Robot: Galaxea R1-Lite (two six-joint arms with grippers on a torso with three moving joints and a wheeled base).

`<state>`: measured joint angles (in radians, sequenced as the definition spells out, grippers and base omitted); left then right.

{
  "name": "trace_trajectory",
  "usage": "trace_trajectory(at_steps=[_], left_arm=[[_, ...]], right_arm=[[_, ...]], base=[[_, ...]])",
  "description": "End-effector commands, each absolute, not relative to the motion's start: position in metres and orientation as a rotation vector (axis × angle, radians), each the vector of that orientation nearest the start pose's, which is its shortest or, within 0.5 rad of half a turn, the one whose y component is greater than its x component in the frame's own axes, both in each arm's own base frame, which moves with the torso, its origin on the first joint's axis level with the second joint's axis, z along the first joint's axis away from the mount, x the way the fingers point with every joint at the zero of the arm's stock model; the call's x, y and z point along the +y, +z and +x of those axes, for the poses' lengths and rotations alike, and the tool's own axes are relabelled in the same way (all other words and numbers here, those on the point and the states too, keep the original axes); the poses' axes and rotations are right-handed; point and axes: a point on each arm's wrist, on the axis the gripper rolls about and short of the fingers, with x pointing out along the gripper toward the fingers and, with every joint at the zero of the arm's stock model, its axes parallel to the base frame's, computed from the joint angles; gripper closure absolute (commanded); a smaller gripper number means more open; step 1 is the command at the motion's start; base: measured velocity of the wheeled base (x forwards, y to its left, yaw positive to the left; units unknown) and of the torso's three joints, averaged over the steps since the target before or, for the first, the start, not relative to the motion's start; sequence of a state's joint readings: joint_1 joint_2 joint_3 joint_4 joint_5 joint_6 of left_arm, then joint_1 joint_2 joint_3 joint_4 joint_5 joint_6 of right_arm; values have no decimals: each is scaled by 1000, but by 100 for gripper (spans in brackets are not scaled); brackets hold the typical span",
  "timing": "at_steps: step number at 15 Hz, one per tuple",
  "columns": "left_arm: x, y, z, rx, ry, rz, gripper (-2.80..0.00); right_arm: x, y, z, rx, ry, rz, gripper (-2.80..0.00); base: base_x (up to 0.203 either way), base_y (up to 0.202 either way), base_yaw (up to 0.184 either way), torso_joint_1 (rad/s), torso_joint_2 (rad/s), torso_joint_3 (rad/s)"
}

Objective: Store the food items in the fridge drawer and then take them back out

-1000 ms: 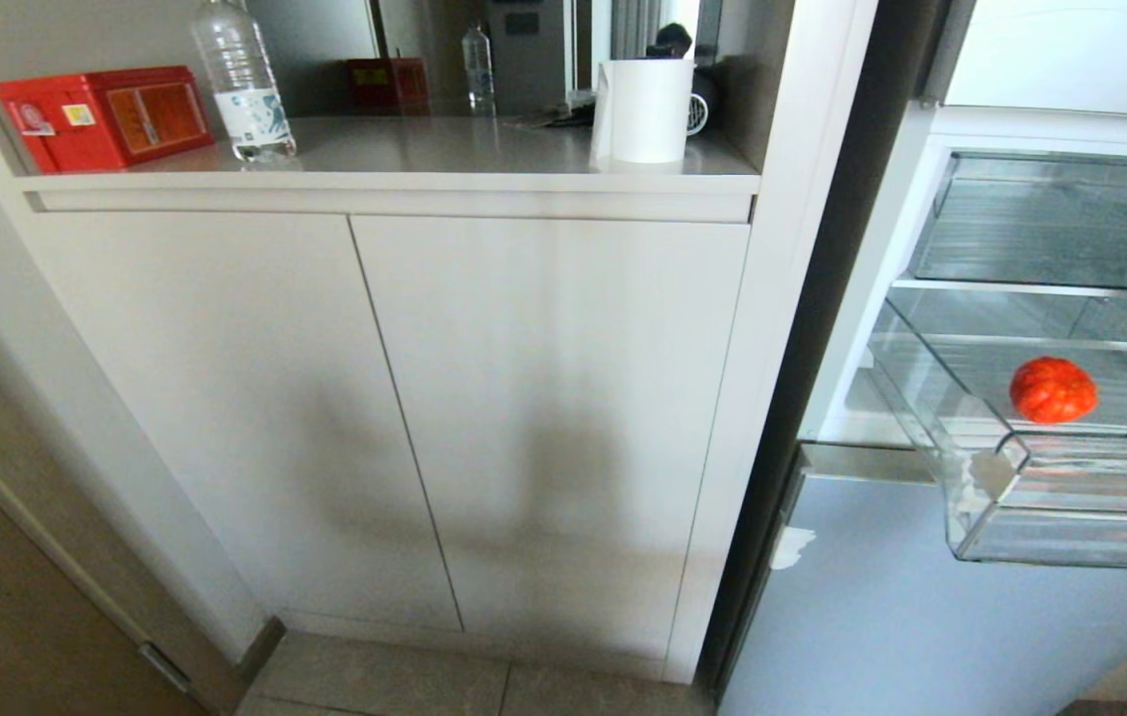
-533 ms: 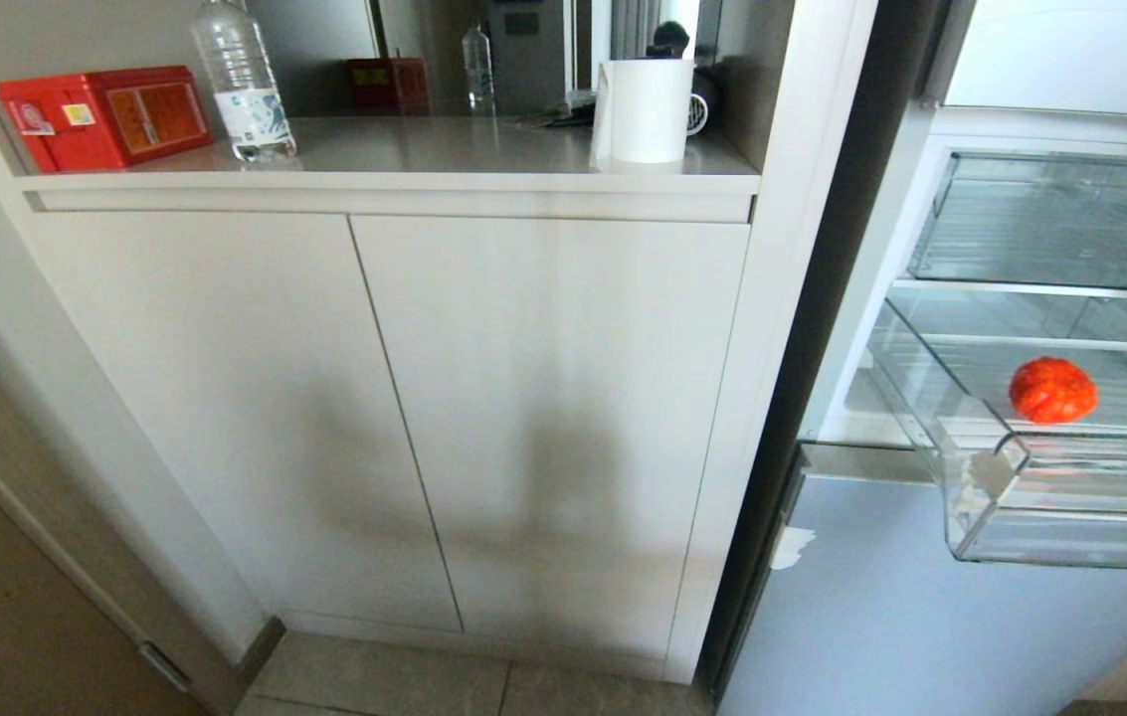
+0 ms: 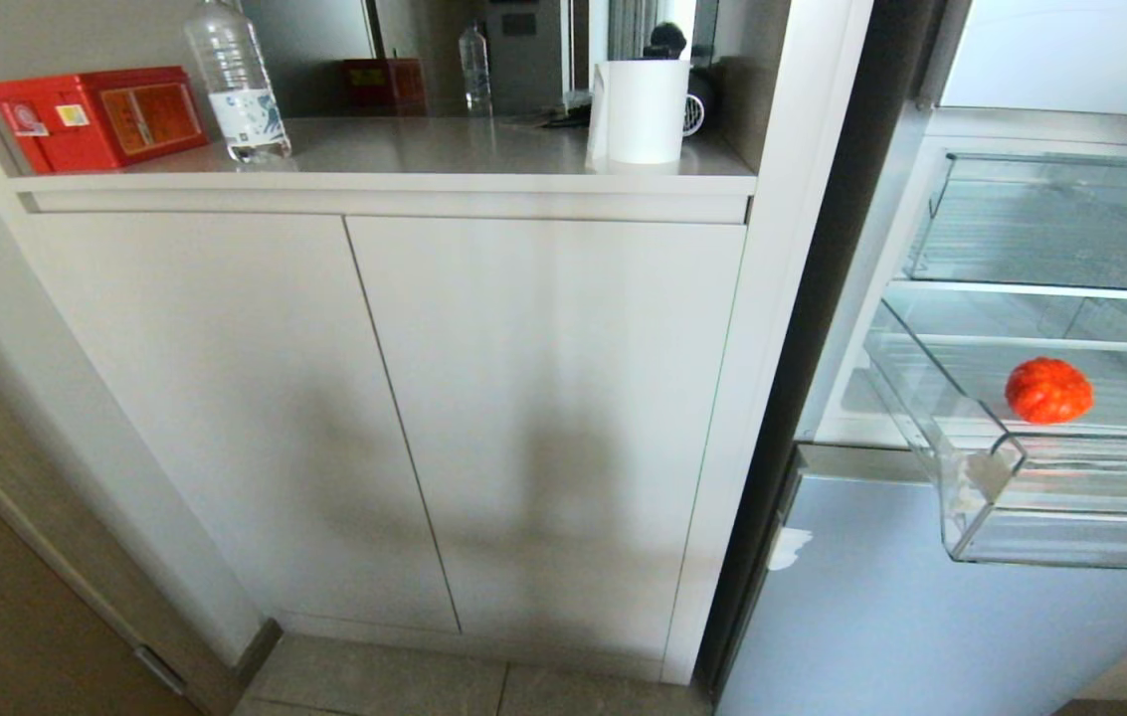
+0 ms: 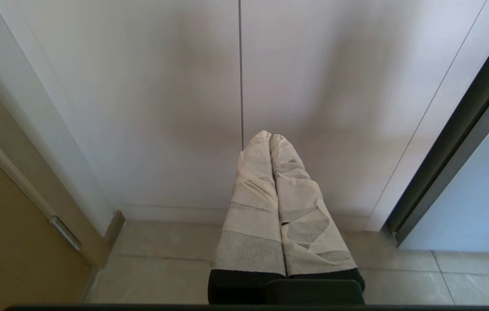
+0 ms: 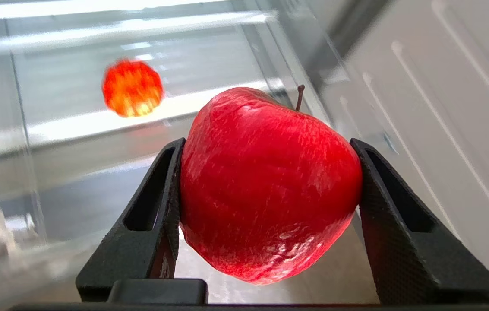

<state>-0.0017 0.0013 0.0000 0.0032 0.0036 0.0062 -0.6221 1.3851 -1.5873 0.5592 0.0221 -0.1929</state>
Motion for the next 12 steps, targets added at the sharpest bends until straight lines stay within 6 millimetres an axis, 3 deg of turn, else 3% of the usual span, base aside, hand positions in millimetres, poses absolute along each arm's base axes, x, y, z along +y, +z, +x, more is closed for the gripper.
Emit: trace_trajectory(at_steps=[1,7,12], left_arm=[[0,75,-23,5,3,6,0],[0,75,-23,5,2,6,0],[0,75,-23,5,2,6,0]], right_arm=[[-87,376,116,325,-589,-103,0],[-63,391,78,192,-615,-139,0],[-66,401,73,98,-680,-147,0]], base=[[0,0,0,0,0,0],[1,5,-159,0,2,2],[-1,6,-178,3,0,2]])
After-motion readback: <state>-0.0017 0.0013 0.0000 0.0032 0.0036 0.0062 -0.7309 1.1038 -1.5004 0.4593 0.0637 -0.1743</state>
